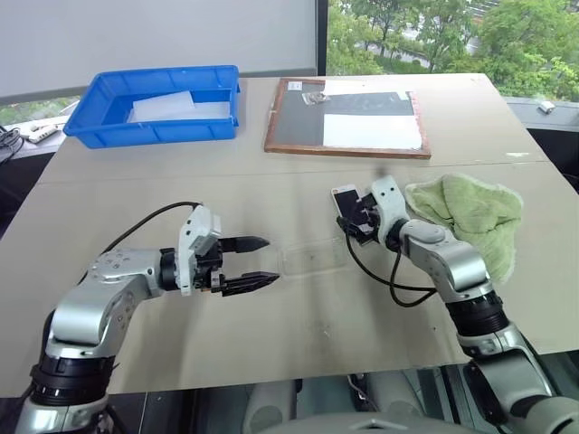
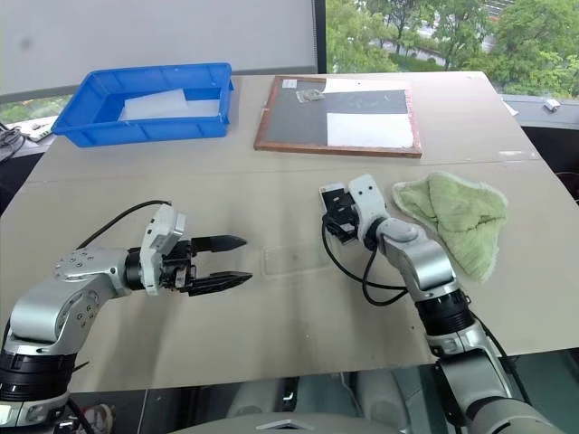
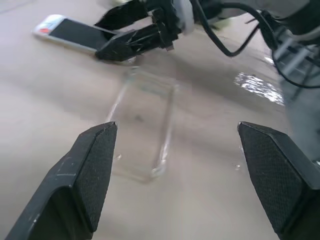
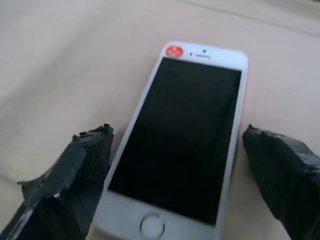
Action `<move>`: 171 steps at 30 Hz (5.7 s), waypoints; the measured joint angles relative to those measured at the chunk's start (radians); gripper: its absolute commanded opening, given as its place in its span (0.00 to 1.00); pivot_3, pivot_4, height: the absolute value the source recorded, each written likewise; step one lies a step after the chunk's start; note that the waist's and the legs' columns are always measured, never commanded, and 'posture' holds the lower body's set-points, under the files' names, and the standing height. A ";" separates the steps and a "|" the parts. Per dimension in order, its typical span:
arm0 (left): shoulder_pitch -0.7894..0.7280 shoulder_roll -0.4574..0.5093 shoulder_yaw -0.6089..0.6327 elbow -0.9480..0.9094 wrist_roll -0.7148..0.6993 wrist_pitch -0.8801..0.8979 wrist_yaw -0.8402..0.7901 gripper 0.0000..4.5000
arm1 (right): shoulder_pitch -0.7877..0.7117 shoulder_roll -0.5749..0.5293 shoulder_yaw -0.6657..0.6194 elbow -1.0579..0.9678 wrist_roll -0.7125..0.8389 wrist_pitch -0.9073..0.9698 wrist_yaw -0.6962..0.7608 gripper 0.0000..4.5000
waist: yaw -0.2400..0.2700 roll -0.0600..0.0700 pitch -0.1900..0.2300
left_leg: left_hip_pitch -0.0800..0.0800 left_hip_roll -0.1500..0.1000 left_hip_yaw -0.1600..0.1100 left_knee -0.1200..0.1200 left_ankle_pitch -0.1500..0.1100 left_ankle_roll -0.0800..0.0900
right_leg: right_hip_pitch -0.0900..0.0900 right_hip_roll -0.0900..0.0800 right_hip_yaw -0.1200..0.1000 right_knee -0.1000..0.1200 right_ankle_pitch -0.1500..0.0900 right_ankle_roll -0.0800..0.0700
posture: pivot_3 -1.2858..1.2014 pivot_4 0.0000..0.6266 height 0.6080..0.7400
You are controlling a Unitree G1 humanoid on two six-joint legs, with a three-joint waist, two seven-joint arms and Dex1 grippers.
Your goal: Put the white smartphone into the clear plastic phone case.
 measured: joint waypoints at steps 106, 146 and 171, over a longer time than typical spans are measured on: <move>-0.261 -0.161 -0.291 0.528 0.359 -0.555 -0.055 0.89 | -0.216 -0.365 0.319 0.097 -0.260 -0.495 1.072 0.65 | 0.046 0.002 0.001 | 0.000 -0.007 -0.003 0.002 0.000 0.000 | 0.004 -0.004 -0.005 0.000 -0.002 -0.003 | 0.52 0.24 1.00; -0.015 -0.133 -0.129 0.214 0.173 -0.338 0.073 0.89 | -0.138 -0.309 0.131 0.022 -0.060 -0.365 0.987 0.01 | 0.015 0.003 0.002 | 0.000 -0.006 -0.008 -0.001 0.000 0.000 | 0.001 -0.004 -0.004 0.000 0.000 -0.001 | 0.52 0.24 1.00; 0.074 -0.118 -0.131 0.147 0.155 -0.326 0.110 0.89 | -0.165 -0.195 0.258 0.180 -0.245 -0.587 0.833 0.01 | 0.015 0.003 0.002 | 0.000 -0.006 -0.004 -0.002 0.000 0.000 | 0.000 -0.004 -0.003 0.000 0.000 -0.001 | 0.52 0.24 1.00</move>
